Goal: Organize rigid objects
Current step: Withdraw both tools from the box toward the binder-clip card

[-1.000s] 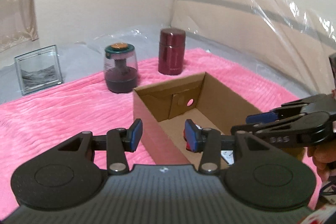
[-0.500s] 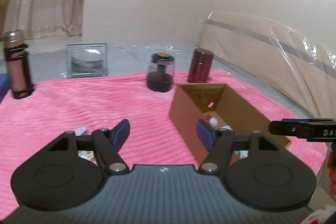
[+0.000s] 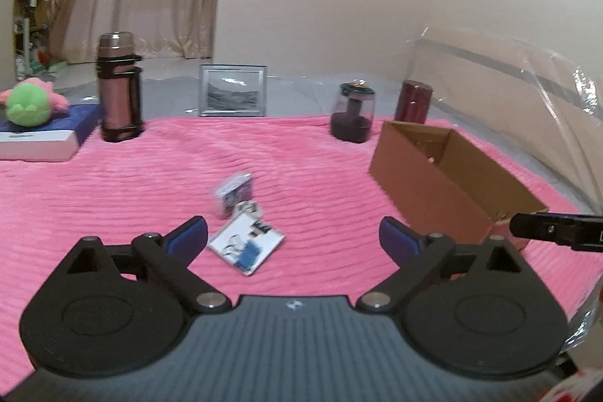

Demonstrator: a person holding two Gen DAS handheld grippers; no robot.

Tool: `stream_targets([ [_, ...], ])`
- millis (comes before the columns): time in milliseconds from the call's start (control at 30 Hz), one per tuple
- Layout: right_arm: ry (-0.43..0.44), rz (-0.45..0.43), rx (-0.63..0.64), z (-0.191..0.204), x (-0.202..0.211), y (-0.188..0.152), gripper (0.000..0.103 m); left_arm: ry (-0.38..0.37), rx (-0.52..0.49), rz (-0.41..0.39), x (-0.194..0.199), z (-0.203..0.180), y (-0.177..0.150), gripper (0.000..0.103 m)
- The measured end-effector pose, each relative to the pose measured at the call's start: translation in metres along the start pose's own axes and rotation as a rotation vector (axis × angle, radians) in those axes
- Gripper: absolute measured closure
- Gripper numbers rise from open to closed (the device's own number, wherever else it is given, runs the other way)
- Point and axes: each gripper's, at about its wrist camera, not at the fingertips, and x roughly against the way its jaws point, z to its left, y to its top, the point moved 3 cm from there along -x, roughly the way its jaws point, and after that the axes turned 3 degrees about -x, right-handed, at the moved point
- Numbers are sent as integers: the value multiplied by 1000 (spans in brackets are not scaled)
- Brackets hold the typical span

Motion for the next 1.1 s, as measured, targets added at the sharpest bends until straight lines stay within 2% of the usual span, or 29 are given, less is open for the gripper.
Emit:
stream_targets([
  [200,19,48,29,18,-14,-24,25,57,-5,12,14,23,-19,4],
  [467,39,84,94,41,-34,-44,25,89,4,44,10,48,-36,4],
  [733,60,98,176,52,-60,-52,25,75,-15,80,-13,56,-48,4],
  [1100,129,131,313,65,-125,-64,25,83,2,134,-54,81,-66,4],
])
